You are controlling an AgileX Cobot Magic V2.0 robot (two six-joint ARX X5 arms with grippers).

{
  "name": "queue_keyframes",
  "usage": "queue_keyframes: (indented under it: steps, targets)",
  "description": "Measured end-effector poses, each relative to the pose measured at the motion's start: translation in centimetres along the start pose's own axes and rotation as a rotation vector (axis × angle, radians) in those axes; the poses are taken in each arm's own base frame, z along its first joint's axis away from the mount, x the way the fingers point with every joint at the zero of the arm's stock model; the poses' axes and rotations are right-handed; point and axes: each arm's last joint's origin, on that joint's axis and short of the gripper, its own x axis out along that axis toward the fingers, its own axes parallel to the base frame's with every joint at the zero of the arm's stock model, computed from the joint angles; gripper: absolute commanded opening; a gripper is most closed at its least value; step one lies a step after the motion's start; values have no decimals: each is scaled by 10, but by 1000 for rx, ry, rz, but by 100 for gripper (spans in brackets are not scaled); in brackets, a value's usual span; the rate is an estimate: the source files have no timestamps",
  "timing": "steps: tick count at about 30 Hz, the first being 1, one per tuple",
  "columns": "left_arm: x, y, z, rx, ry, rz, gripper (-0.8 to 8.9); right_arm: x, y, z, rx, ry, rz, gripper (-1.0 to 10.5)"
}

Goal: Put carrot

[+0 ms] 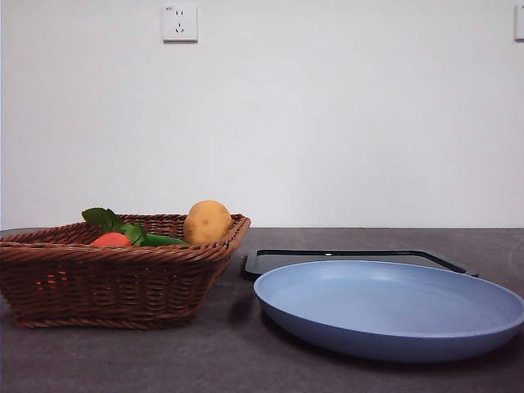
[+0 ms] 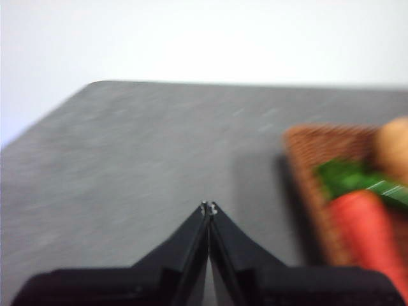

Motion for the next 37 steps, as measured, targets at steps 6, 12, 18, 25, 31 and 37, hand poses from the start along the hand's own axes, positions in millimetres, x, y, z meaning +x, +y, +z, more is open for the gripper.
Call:
queue_keyframes:
  steps: [6,12,18,25,31,37]
  targets:
    - [-2,-8,10,-217,-64,-268,8,0,0,0,258,-14,4,4]
    - [-2,-10,11,-281,-54,-325,7,0,1,2,375,-26,23,4]
    - [-3,-9,10,-333,55,-292,7,0,4,5,384,19,107,3]
    - [-8,-12,54,-340,112,-263,7,-11,10,50,380,60,119,4]
    - [2,-16,97,-291,196,-249,7,-16,16,91,295,185,85,4]
    - [21,-21,134,-184,296,-302,7,-10,21,125,220,322,98,4]
